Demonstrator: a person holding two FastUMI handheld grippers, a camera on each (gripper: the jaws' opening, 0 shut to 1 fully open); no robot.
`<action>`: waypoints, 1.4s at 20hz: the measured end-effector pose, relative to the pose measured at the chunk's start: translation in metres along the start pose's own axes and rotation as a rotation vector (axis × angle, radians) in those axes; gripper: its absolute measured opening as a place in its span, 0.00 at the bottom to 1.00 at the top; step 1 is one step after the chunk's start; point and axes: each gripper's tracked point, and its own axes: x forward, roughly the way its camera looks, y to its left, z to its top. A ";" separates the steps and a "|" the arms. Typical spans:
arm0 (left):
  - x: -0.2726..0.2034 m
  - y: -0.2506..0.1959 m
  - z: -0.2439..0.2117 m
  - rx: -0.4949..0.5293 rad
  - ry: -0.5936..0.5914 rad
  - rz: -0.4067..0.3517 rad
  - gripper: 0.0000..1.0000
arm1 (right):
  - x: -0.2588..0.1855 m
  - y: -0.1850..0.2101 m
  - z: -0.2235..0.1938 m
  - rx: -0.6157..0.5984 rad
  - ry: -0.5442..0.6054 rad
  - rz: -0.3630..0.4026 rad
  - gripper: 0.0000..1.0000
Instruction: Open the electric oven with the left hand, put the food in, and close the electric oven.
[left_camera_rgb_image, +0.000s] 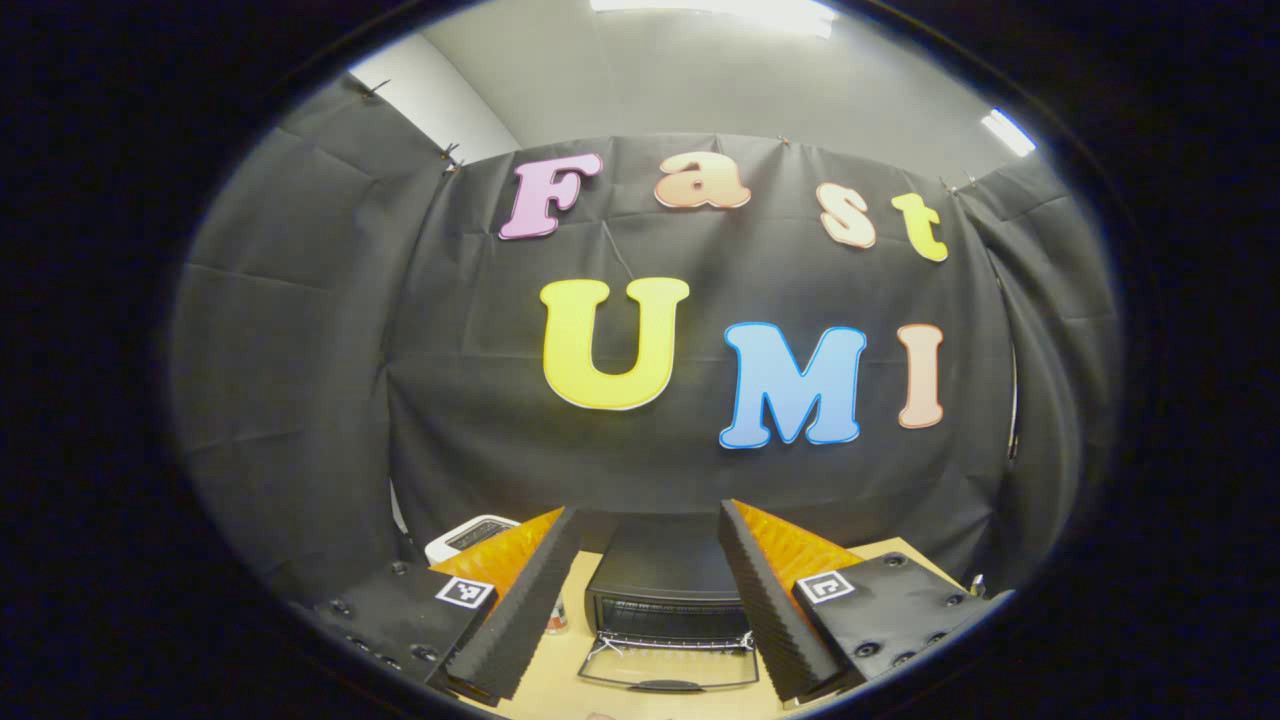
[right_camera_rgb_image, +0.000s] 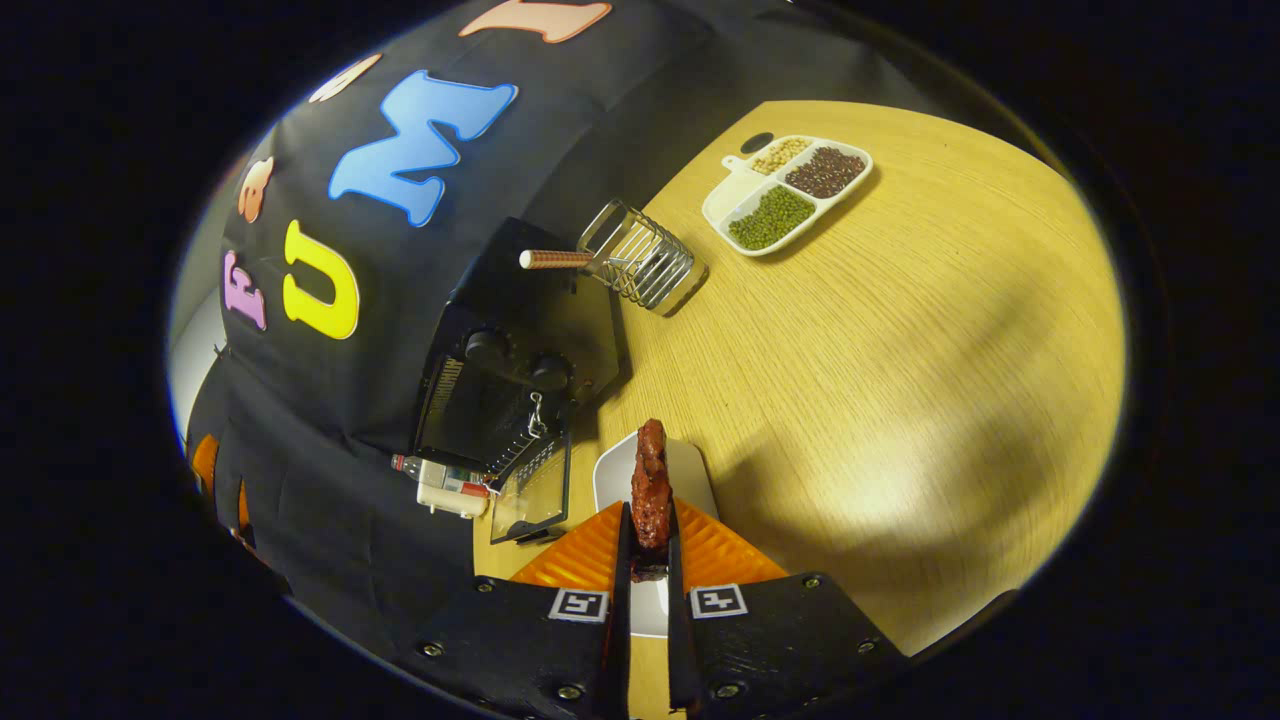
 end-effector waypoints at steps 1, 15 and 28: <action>0.000 0.001 -0.001 -0.001 -0.001 0.000 0.94 | -0.002 0.001 0.000 -0.003 0.001 0.000 0.09; 0.018 0.012 0.003 -0.026 -0.032 -0.050 0.98 | -0.071 0.114 0.051 0.194 -0.129 0.328 0.09; 0.012 0.055 -0.018 0.038 -0.005 -0.057 0.98 | 0.022 0.196 0.018 0.171 -0.061 0.347 0.09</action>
